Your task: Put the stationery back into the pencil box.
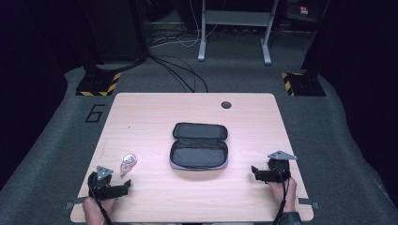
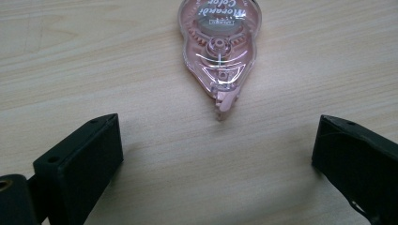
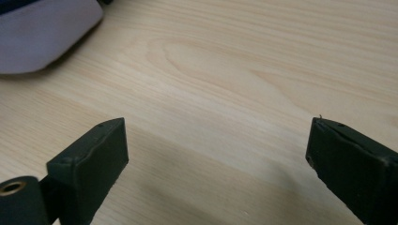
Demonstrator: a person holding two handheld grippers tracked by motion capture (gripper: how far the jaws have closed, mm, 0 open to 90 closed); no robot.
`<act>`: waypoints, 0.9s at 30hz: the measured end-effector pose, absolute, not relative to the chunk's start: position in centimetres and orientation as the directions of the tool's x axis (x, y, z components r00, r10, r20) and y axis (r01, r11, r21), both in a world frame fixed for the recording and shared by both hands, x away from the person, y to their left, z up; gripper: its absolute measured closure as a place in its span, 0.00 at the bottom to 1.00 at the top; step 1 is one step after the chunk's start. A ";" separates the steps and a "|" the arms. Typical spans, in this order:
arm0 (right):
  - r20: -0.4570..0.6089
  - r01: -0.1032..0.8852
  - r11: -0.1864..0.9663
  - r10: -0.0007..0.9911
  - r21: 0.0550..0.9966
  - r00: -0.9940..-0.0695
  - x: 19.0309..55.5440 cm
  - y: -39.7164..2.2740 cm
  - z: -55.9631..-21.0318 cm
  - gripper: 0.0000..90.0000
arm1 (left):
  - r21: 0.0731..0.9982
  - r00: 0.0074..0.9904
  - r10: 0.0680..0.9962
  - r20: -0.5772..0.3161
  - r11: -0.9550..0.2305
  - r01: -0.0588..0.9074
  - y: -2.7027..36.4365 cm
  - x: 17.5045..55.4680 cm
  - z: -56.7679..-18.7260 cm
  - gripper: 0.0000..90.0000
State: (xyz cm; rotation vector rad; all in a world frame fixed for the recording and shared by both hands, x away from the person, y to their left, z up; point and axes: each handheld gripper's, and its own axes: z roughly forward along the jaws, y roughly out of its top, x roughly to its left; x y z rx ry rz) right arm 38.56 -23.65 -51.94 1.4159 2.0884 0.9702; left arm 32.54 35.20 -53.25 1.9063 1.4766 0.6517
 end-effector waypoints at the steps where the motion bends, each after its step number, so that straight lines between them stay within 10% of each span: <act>1: 0.029 0.618 0.230 0.925 0.752 -0.380 38.5 -23.8 -52.2 0.06 | 0.736 0.251 0.968 0.004 -0.173 0.655 35.2 32.5 -53.2 0.02; 27: -0.002 0.624 0.259 0.924 0.738 -0.381 38.6 -24.1 -52.9 0.07 | 0.758 0.350 0.936 -0.035 -0.203 0.620 33.9 36.5 -51.7 0.12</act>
